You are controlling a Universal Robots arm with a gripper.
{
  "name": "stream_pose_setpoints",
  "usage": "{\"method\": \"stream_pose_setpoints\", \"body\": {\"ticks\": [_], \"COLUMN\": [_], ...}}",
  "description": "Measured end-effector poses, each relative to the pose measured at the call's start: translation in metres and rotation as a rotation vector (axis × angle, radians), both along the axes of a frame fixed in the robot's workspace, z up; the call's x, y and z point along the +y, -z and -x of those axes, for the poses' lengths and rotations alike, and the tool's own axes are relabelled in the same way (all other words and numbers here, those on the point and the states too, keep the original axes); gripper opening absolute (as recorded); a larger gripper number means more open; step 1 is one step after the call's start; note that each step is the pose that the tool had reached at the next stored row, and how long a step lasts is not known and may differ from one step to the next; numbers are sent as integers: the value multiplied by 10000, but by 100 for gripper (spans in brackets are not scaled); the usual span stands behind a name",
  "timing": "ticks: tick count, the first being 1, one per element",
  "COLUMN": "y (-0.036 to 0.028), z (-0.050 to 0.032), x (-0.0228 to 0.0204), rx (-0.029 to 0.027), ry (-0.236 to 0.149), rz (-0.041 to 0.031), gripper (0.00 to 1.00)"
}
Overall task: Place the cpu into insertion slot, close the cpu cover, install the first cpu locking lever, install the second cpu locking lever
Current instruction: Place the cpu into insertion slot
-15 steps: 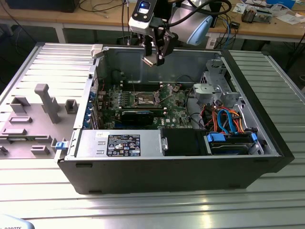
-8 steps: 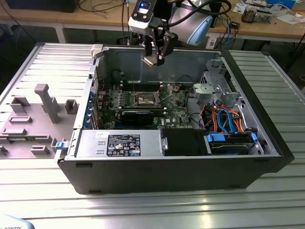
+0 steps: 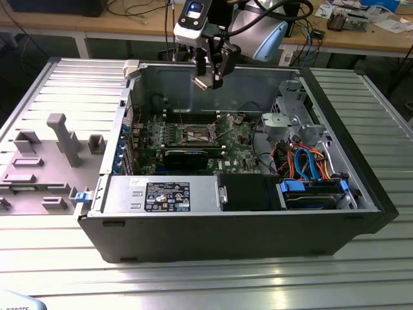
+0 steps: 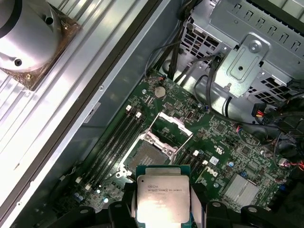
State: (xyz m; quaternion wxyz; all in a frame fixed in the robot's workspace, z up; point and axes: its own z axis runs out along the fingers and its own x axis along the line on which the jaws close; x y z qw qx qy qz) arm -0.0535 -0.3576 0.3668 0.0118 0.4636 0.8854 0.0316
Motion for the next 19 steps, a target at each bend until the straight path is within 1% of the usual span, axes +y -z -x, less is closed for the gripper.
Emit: {"method": "stream_pose_setpoints", "body": {"ticks": [2, 7, 13, 19], "y": [0, 2, 7, 16], "z": [0, -4, -5, -3], "x": [0, 1, 1, 1], "rx": [1, 0, 1, 0], "ry": [2, 479, 606, 965], "rz": [0, 0, 0, 2], "gripper": [54, 54, 54, 54]}}
